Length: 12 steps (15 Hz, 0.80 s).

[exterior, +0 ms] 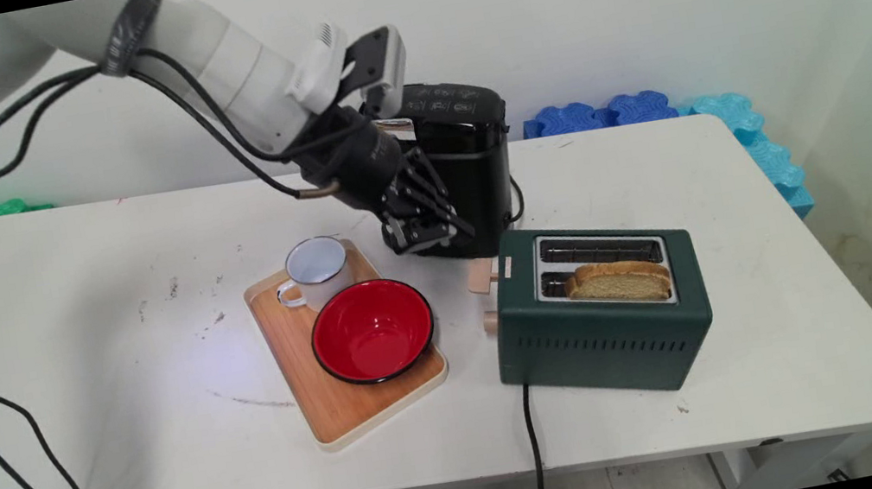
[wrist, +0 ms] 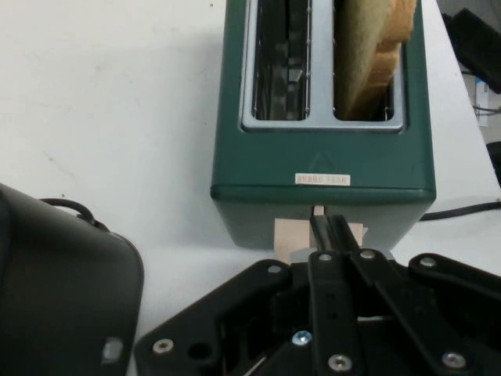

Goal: Press the toaster switch

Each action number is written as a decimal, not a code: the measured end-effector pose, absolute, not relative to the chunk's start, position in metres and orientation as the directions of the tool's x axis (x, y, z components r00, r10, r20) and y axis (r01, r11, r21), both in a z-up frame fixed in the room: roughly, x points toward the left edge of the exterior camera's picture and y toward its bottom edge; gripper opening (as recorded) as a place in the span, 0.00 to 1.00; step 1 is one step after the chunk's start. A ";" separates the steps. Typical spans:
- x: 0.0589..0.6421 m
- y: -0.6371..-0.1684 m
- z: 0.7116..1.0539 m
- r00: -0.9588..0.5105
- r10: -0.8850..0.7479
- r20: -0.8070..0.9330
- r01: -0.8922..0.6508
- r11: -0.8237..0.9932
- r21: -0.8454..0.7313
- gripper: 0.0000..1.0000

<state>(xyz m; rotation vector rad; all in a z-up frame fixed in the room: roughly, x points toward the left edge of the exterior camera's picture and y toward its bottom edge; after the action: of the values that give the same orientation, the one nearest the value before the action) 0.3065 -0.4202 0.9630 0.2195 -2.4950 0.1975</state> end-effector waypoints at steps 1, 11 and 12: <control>0.305 -0.421 0.959 -0.797 -0.115 0.593 -0.203 0.975 -0.085 0.00; 0.293 -0.427 0.930 -0.814 -0.132 0.566 -0.198 0.979 -0.055 0.00; 0.292 -0.427 0.928 -0.815 -0.134 0.564 -0.197 0.979 -0.053 0.00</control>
<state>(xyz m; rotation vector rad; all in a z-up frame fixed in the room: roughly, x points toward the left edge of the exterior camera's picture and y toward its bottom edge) 0.2923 -0.4268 0.9280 0.2320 -2.5348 0.1452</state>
